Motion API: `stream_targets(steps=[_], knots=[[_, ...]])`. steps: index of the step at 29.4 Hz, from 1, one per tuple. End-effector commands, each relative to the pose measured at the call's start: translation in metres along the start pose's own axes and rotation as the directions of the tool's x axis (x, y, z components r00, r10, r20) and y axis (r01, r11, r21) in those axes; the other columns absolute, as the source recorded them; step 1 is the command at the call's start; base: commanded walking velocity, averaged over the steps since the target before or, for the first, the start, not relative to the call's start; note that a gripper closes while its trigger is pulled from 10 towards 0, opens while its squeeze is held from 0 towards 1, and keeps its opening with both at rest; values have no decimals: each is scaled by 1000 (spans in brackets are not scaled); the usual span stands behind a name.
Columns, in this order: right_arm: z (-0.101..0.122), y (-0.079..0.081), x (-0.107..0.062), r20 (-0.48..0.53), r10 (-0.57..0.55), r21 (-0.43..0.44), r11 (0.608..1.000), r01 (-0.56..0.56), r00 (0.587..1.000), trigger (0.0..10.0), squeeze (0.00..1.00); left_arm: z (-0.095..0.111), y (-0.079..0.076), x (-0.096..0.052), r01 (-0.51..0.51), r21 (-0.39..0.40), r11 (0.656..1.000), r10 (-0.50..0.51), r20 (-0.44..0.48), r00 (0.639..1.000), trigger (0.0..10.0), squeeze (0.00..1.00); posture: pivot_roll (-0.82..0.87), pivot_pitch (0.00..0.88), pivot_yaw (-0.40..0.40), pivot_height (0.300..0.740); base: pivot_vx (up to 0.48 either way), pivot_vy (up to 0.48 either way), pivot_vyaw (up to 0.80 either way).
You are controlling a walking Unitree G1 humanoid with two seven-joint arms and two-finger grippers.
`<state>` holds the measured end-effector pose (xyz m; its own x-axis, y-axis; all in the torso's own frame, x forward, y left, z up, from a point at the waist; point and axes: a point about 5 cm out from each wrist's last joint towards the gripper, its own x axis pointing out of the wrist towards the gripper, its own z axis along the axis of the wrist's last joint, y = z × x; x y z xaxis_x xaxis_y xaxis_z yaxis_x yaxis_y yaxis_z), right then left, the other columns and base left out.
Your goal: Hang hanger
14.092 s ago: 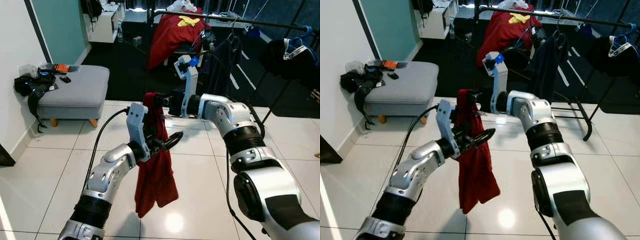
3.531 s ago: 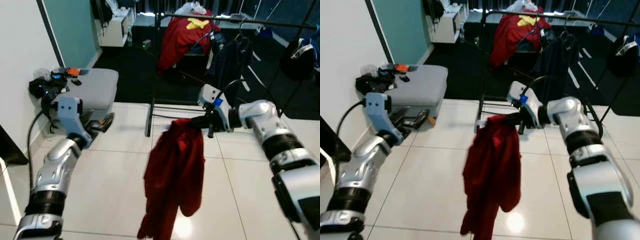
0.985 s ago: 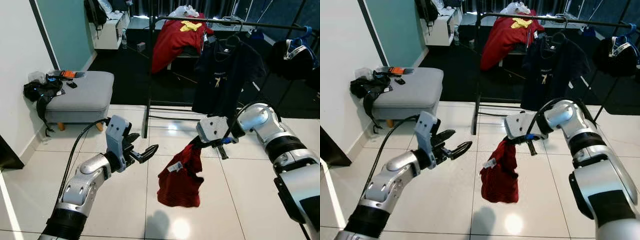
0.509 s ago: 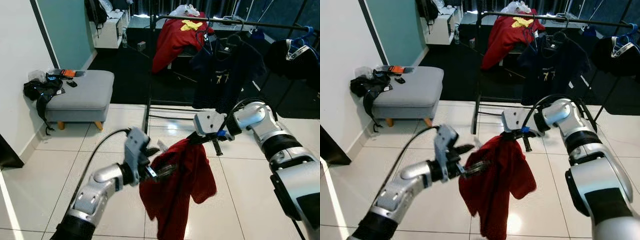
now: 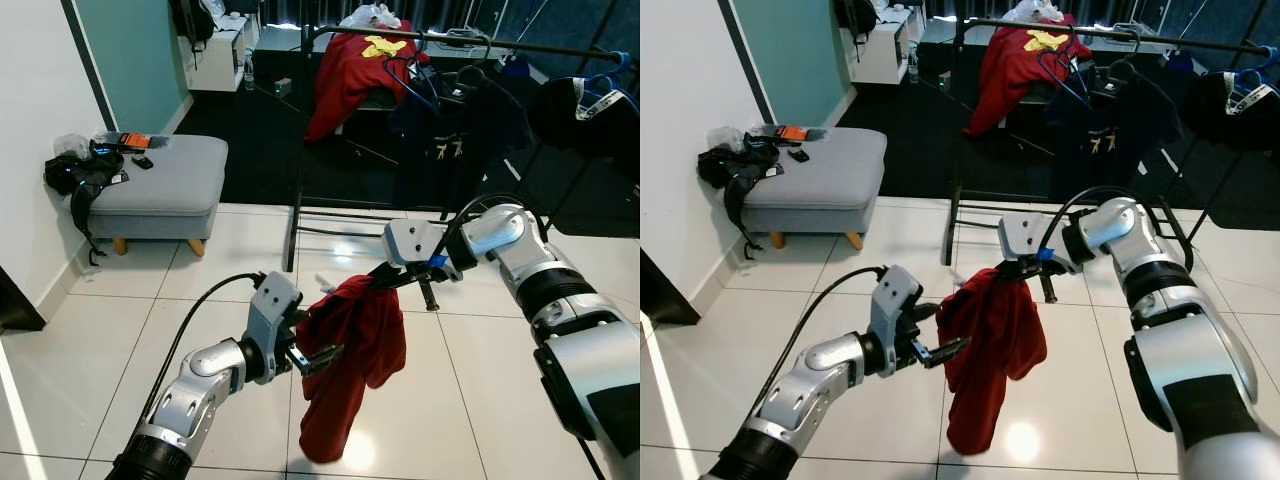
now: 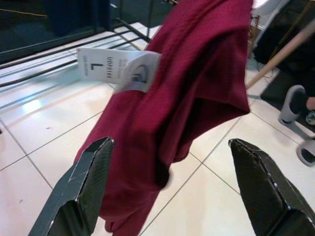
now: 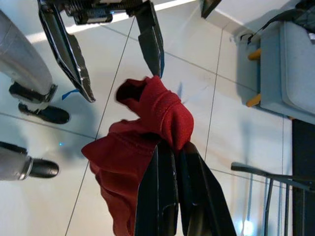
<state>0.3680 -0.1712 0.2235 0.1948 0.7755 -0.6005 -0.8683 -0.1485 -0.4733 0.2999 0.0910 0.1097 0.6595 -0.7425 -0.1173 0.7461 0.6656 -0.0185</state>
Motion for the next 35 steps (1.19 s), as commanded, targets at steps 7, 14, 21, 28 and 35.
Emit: stream_targets(steps=[7,14,21,28,35], knots=[[4,-3,-3,27,1,-3,1000,-1,1000,10000,0,4,12,-1,-81,-13,997,82,41,996,10000,0,39,105,-64,740,0,0,0],[6,-3,-3,45,11,2,1000,-11,999,10000,0,7,18,0,-115,-12,993,115,60,992,10000,0,40,107,-65,740,0,0,0],[8,-3,-2,62,25,3,1000,-25,998,10000,0,9,15,4,-107,-31,994,109,82,991,10000,0,37,108,-66,740,0,0,0],[10,-3,-1,80,41,0,999,-41,996,10000,0,7,18,13,-167,-60,984,171,80,982,4471,0,32,110,-67,740,0,0,0],[11,-4,-1,87,44,1,999,-44,995,10000,0,9,19,15,-161,-69,985,167,93,982,0,0,33,110,-66,740,0,0,0]])
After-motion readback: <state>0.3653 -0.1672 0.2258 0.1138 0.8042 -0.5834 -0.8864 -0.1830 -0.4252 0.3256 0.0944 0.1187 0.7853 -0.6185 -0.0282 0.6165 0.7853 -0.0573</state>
